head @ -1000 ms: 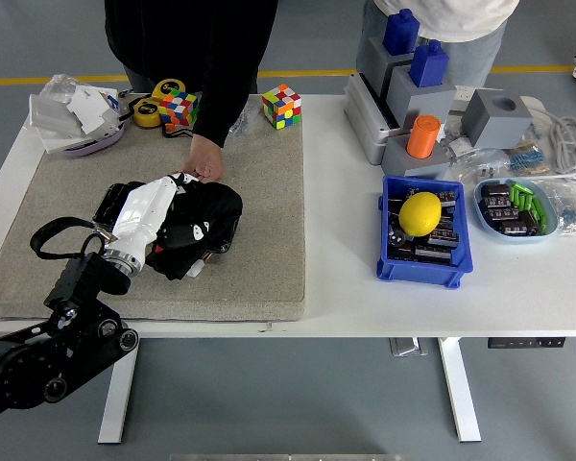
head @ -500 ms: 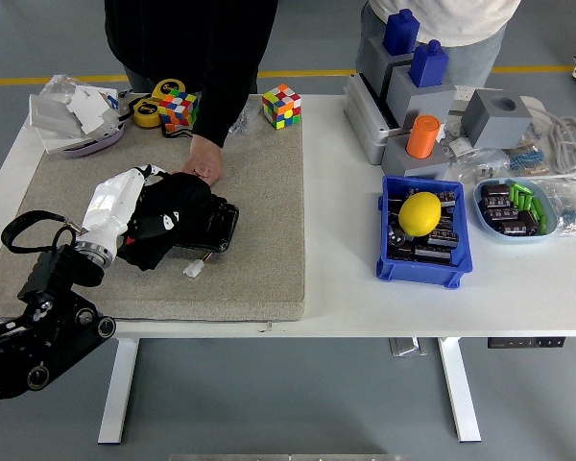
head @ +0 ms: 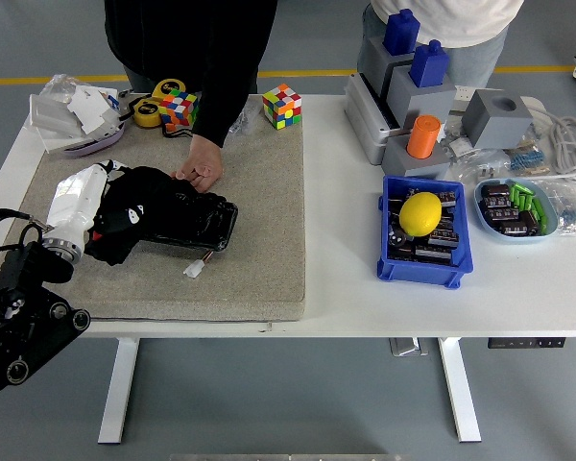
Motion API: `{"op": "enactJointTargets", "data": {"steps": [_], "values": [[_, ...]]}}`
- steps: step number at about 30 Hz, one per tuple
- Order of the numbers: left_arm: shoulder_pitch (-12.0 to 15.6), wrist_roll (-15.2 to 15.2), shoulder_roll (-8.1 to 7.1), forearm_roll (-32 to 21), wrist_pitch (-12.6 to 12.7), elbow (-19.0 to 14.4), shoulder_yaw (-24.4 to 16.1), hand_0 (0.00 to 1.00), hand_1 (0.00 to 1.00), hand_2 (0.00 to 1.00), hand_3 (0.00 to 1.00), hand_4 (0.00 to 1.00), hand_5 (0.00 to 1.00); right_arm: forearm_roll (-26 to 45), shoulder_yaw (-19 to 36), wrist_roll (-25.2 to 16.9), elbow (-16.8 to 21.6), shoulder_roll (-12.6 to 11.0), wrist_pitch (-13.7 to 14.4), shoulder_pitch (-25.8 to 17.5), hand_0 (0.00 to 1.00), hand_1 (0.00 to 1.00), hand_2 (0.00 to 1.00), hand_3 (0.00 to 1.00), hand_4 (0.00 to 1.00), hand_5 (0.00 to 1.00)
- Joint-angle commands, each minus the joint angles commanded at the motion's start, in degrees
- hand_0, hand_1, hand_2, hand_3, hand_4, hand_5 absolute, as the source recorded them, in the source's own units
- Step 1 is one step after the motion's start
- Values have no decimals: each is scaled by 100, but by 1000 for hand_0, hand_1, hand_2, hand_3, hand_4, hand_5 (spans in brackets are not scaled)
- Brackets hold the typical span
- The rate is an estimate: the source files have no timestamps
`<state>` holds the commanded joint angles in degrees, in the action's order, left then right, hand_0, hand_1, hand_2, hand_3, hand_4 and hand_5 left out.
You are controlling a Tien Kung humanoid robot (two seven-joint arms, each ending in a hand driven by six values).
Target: Pick the rag up,wipe the panel,place it on the desk
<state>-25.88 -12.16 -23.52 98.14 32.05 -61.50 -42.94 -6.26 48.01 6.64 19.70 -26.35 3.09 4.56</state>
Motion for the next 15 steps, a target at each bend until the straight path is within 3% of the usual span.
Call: {"op": "enactJointTargets", "data": {"steps": [15], "values": [[46, 42, -121, 59, -12, 233, -388, 202, 114, 394, 670, 629, 19, -19, 18, 4, 14, -5, 1, 6, 724, 655, 679, 631, 998, 611]]}}
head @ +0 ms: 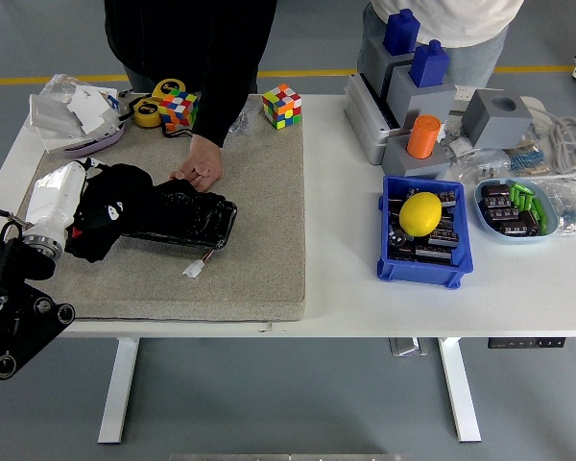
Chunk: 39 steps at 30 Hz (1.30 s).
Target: Pick the rag up,wipe the panel,place it on the desk
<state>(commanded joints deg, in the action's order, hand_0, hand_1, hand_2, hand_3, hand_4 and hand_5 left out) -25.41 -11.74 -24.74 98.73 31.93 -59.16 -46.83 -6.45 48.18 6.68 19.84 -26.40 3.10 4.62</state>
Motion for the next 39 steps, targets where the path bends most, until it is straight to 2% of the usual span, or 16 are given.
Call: {"op": "enactJointTargets", "data": {"steps": [3, 8, 17, 29, 39], "values": [[-9, 6, -58, 15, -6, 49, -59, 202, 114, 394, 670, 629, 19, -9, 3, 4, 3, -5, 2, 4, 724, 655, 680, 631, 998, 612], [7, 33, -69, -7, -9, 96, -56, 202, 114, 394, 670, 629, 19, -9, 8, 3, 5, -2, 5, 6, 724, 655, 680, 631, 998, 612], [-28, 15, 77, -49, -2, 34, 124, 201, 114, 393, 669, 627, 19, -12, 1, 13, 2, -5, -2, 20, 723, 654, 680, 632, 998, 613], [-135, -74, 242, -70, 6, -234, 545, 201, 114, 392, 669, 627, 21, -10, -15, 0, 1, -10, 0, 37, 725, 654, 680, 632, 998, 615], [-184, -191, 304, 16, 13, -793, 981, 201, 114, 393, 669, 627, 22, -2, -50, -10, -9, -18, -12, 47, 723, 654, 680, 633, 998, 615]]}}
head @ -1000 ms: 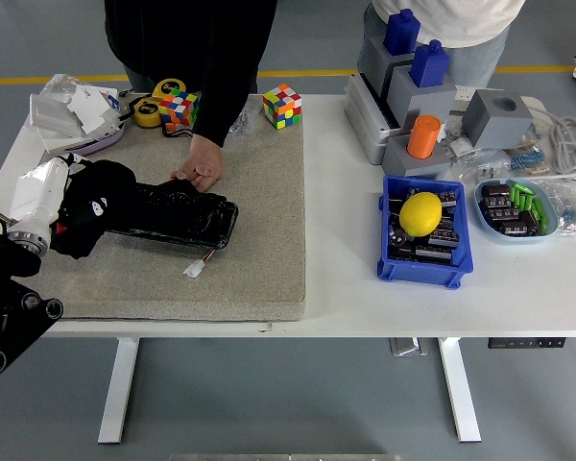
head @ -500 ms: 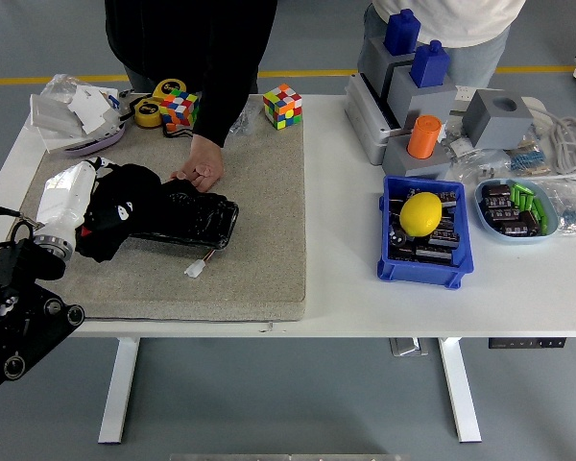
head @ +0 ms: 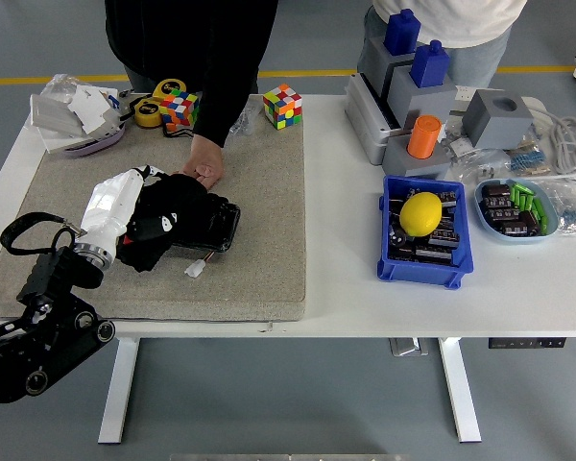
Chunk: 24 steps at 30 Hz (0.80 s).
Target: Pick the rag up,wipe the panel,place it on the desk
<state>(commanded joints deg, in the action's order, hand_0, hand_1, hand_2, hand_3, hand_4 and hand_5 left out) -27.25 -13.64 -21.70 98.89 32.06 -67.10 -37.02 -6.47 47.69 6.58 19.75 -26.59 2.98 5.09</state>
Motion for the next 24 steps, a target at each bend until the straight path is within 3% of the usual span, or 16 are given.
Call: {"op": "enactJointTargets", "data": {"steps": [18, 24], "values": [[-282, -213, 37, 149, -52, -546, 407, 200, 113, 395, 670, 630, 26, 19, -71, -18, -4, -16, -10, 36, 723, 654, 680, 633, 998, 615], [-335, -198, 46, 91, -44, -508, 484, 199, 113, 395, 671, 630, 26, 26, -91, -20, 2, -21, -7, 39, 724, 654, 679, 632, 998, 615]]}}
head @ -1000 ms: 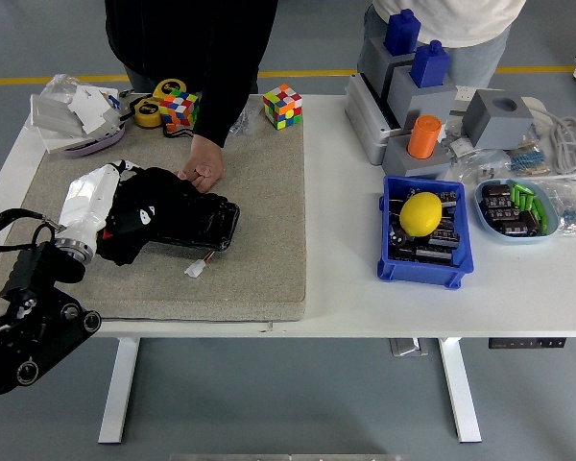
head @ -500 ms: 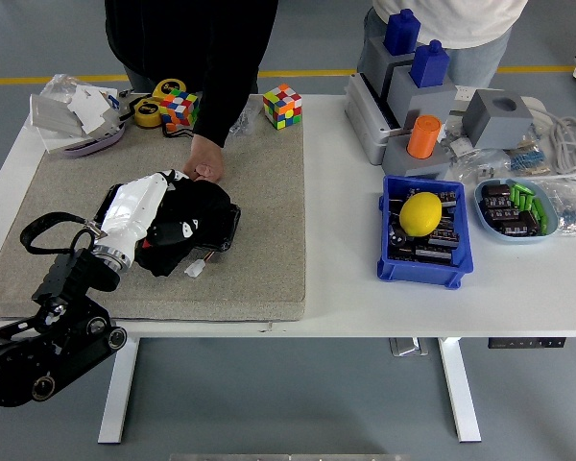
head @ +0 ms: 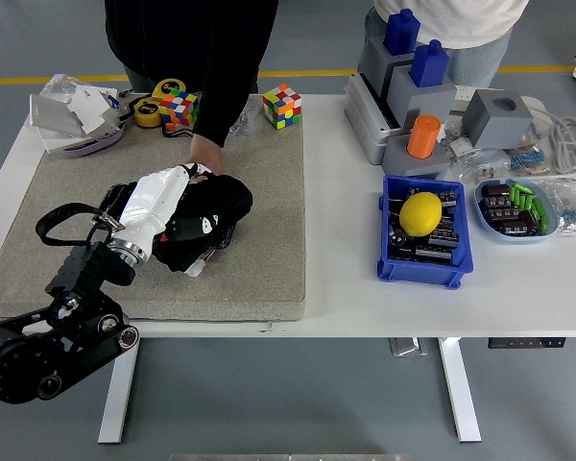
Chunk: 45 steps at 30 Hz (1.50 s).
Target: Pick the rag up,wipe the panel,place it on the desk
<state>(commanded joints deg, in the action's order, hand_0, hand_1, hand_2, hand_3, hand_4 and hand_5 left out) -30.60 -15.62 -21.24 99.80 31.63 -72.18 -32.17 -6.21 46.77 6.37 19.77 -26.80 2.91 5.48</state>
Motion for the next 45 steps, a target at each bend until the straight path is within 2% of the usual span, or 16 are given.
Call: {"op": "enactJointTargets", "data": {"steps": [13, 30, 45], "values": [[28, 64, 10, -118, 32, 204, 82, 198, 113, 397, 671, 632, 28, 4, -33, 4, 7, 1, 8, 18, 723, 655, 679, 633, 998, 614], [126, 115, -79, -147, 23, 371, -133, 198, 113, 396, 672, 633, 30, -25, -32, 7, 16, 19, 6, 14, 723, 655, 679, 632, 998, 611], [243, 162, -264, -141, -1, 529, -363, 198, 113, 396, 672, 633, 34, -33, -43, 31, 13, 16, 12, 12, 723, 655, 679, 632, 998, 610]]}}
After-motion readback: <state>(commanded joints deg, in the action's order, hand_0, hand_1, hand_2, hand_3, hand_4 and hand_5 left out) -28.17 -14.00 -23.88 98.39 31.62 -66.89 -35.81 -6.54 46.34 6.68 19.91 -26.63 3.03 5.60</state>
